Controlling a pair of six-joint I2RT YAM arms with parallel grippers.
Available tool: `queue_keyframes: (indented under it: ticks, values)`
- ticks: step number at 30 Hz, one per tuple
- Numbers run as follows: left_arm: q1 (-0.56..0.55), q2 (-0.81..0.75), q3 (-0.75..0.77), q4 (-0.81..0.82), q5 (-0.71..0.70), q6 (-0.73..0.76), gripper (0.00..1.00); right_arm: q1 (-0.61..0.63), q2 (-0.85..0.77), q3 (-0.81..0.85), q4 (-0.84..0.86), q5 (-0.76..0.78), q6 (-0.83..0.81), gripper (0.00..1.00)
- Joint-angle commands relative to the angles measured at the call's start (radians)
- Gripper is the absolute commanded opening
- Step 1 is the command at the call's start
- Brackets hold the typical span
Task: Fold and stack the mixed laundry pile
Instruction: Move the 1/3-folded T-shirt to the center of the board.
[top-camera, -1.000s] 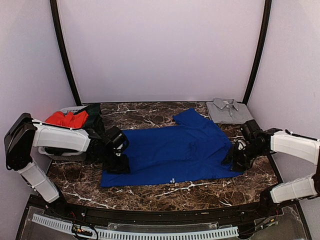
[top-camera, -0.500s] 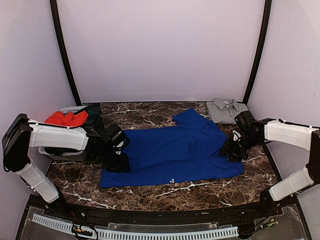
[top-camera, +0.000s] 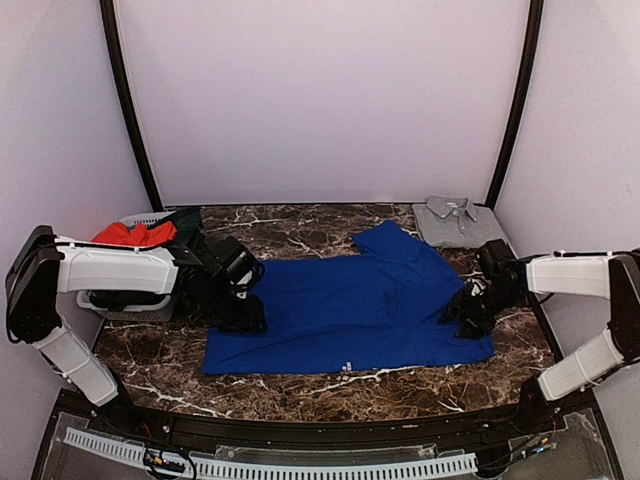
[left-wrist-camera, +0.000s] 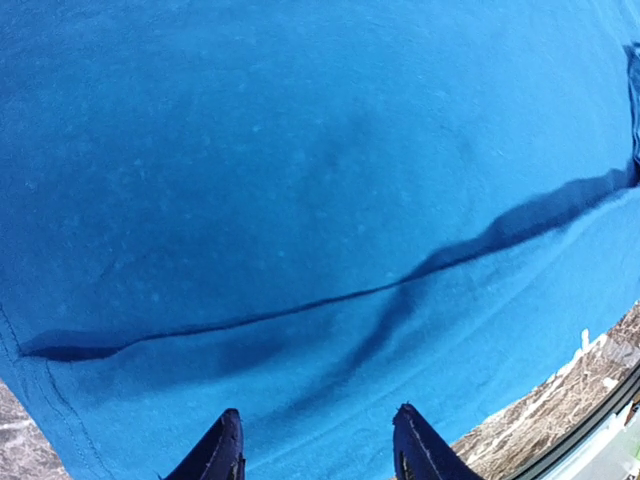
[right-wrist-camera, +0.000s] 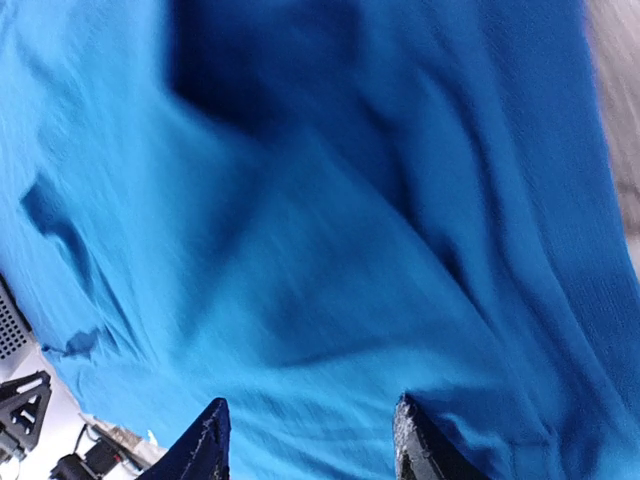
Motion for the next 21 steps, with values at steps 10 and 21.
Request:
queue_keyframes:
  ticks: [10,21]
  values:
    - [0.006,0.046,0.027,-0.022,-0.029,0.029,0.52,-0.003,-0.194,0.046,-0.14,-0.017,-0.06,0.47]
    - [0.241,0.062,0.235,0.035,0.041,0.162,0.54,-0.024,0.137,0.539,-0.031,0.073,-0.449,0.49]
